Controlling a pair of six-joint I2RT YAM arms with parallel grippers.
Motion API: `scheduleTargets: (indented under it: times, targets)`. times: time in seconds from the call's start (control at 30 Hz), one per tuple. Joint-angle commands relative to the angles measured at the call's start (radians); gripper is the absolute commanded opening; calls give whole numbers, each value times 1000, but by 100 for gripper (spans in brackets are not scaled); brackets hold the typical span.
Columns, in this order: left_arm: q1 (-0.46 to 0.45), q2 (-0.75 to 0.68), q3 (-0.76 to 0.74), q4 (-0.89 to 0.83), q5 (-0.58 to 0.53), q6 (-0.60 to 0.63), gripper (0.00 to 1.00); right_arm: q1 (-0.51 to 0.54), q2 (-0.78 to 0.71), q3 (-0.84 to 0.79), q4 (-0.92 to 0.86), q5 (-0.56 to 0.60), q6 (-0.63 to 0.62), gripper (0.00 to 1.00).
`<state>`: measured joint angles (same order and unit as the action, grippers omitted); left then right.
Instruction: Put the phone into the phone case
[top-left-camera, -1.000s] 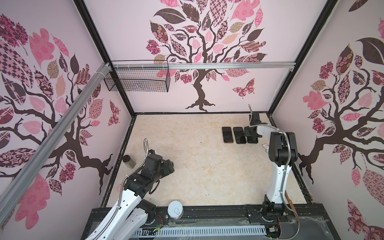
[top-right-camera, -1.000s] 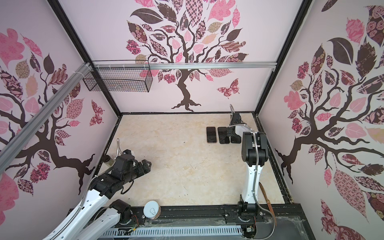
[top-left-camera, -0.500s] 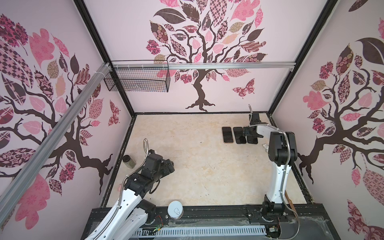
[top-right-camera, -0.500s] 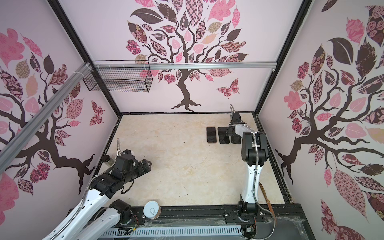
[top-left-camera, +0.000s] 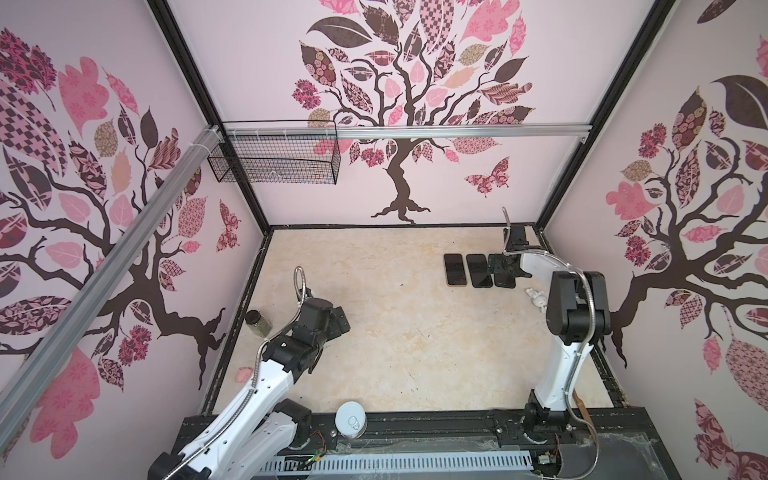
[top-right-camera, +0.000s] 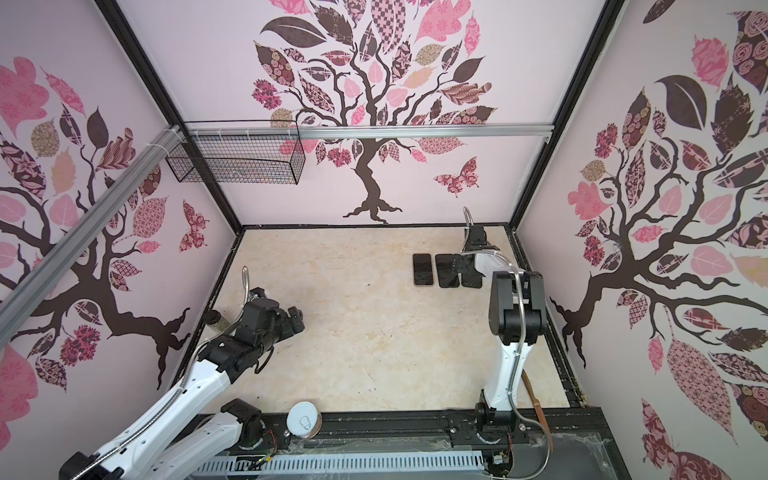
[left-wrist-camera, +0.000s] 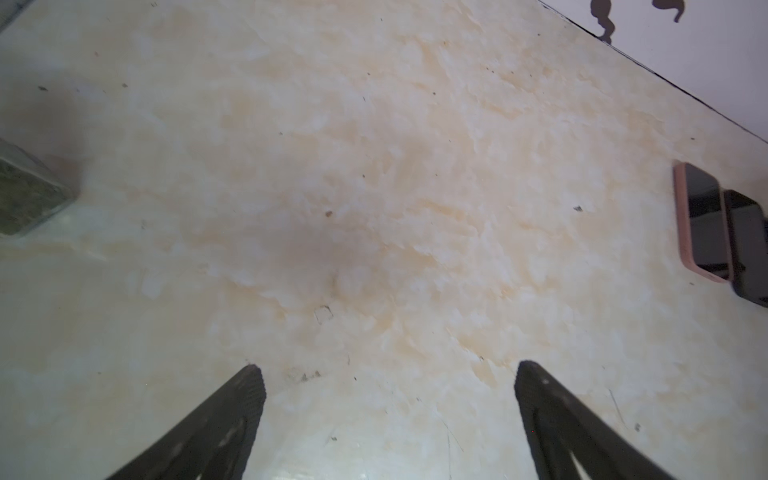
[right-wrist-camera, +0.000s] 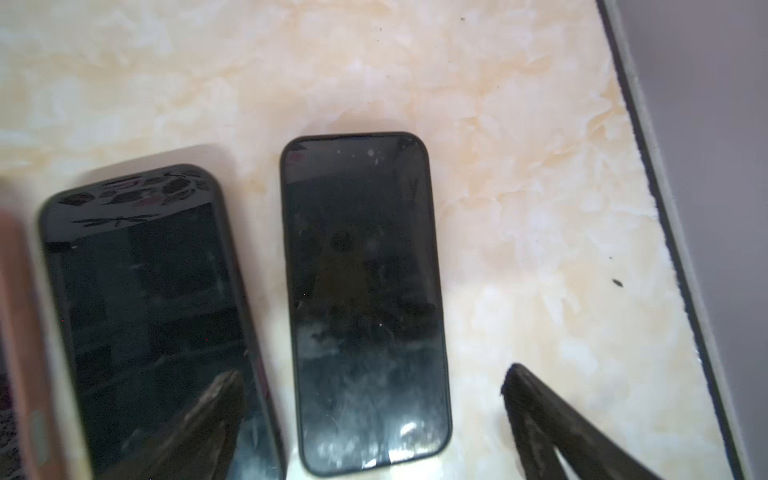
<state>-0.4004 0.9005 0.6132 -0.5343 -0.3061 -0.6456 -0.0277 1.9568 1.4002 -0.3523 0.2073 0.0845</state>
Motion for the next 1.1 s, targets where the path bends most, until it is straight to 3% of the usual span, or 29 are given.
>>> scheduleTargets:
  times: [0.0,0.07,0.27,0.47,0.7,0.97,1.07]
  targets:
    - [63,86,20,127,-110,76,97,-3,-154,-61,56,-74,25,100]
    - [116,140,20,186,-90,103,97,-4,-216,-133,105,-102,32,100]
    - [226,248,-15,367,-186,215,97,-3,-403,-399,349,-105,61,100]
    - [396,270,-45,505,-49,210,97,-4,-520,-701,645,-23,72,100]
    - [415,227,-108,615,-158,309,97,-3,-565,-860,840,1,94,100]
    - [416,349,-274,1093,-160,483,97,-3,-515,-968,1054,-27,89,100]
    - [418,388,-238,1072,-114,511,97,-3,-515,-981,1090,-35,85,100]
